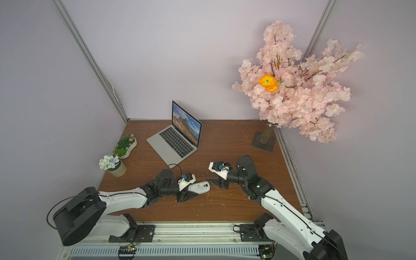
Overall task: Remove the wireless mouse receiver from the laptop
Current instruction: Place the mouse at the center of the board.
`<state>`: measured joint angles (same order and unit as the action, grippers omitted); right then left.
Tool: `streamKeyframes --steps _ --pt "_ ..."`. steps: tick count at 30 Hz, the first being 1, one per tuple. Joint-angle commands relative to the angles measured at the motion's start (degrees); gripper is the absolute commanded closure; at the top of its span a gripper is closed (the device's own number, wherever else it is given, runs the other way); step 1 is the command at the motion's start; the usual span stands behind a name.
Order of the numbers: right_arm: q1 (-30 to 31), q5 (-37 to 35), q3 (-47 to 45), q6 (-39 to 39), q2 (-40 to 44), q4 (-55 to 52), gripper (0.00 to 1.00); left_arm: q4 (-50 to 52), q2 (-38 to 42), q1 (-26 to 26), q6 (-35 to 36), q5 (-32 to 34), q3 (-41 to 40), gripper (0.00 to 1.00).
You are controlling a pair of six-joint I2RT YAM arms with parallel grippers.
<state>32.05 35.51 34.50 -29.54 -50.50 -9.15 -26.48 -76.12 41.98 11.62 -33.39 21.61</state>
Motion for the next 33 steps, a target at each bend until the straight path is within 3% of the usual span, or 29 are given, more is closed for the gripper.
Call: streamKeyframes --steps 1,5,23,33 --pt "2.2 -1.7 1.0 -19.5 0.4 -12.1 0.37 3.8 1.9 -1.6 0.0 -6.0 1.9 0.56" --pt "6.5 -4.8 0.3 -25.7 -0.1 -15.9 0.36 5.5 2.4 -2.7 0.2 -9.6 2.8 0.56" --pt "12.9 -9.1 -4.1 -30.2 -3.0 -6.0 0.36 8.4 1.9 -3.5 -1.6 -21.3 5.2 0.56" --pt "15.0 -11.2 -5.3 -30.0 -2.9 -1.8 0.41 7.6 -0.4 -4.3 -2.8 -25.9 6.9 0.56"
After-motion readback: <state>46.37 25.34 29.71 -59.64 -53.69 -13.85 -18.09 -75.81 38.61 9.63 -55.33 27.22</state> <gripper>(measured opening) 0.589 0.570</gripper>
